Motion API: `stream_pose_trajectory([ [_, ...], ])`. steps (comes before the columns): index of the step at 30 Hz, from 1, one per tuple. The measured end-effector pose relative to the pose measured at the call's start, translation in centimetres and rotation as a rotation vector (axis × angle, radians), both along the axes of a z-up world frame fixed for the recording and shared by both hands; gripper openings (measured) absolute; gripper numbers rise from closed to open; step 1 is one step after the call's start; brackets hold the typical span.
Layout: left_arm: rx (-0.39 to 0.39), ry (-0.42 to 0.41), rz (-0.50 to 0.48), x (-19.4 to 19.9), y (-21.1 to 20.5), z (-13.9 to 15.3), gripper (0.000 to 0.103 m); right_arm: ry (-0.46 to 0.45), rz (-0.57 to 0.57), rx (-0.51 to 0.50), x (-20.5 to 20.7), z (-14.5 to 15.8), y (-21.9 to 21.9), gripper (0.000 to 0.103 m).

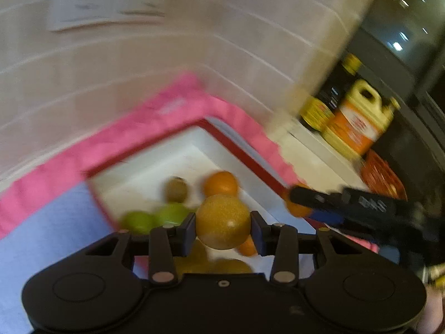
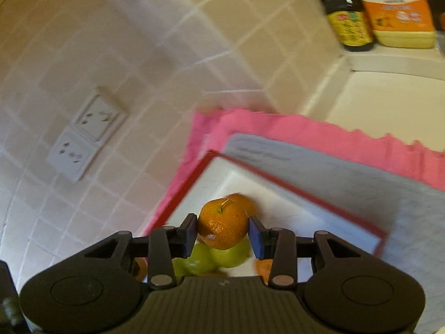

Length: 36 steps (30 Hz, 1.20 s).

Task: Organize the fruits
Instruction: 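Carry the orange and tangerine into the white box and open both tools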

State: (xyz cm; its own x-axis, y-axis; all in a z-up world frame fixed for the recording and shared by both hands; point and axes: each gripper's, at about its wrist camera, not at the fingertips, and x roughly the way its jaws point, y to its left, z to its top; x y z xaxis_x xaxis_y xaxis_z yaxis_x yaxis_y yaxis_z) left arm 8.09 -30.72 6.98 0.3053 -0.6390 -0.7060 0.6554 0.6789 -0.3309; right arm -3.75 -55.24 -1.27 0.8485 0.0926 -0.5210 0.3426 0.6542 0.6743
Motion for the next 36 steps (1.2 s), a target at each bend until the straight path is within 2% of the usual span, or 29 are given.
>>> stream_pose_trajectory([
  [7, 0.055, 0.043, -0.184, -3.2, -4.8, -2.5, 0.048, 0.105, 0.004, 0.044, 0.8, -2.2, -2.0, 0.042],
  [14, 0.122, 0.053, -0.240, -4.3, -5.9, -4.6, 0.049, 0.155, 0.027, 0.060, 1.9, -3.8, -2.4, 0.042],
  [20, 0.129, 0.062, -0.234, -4.3, -6.0, -5.1, 0.049, 0.168, 0.045, 0.055, 2.6, -3.9, -2.1, 0.042],
  [22, 0.120, 0.046, -0.219, -4.2, -6.0, -4.9, 0.060, 0.163, 0.042, 0.057, 2.7, -3.9, -2.1, 0.045],
  [23, 0.118, 0.036, -0.212, -4.1, -5.9, -4.7, 0.077, 0.157, 0.040, 0.060, 2.6, -3.8, -2.1, 0.046],
  [24, 0.110, 0.026, -0.209, -4.1, -5.8, -4.4, 0.079, 0.151, 0.040, 0.058, 2.5, -3.7, -2.1, 0.050],
  [27, 0.104, 0.019, -0.219, -4.0, -5.7, -4.0, 0.079, 0.129, 0.029, 0.054, 2.2, -3.0, -2.3, 0.058],
  [36, 0.111, -0.021, -0.154, -3.1, -3.9, -2.4, 0.079, 0.068, 0.006, 0.022, 1.0, 0.1, -2.6, 0.060],
])
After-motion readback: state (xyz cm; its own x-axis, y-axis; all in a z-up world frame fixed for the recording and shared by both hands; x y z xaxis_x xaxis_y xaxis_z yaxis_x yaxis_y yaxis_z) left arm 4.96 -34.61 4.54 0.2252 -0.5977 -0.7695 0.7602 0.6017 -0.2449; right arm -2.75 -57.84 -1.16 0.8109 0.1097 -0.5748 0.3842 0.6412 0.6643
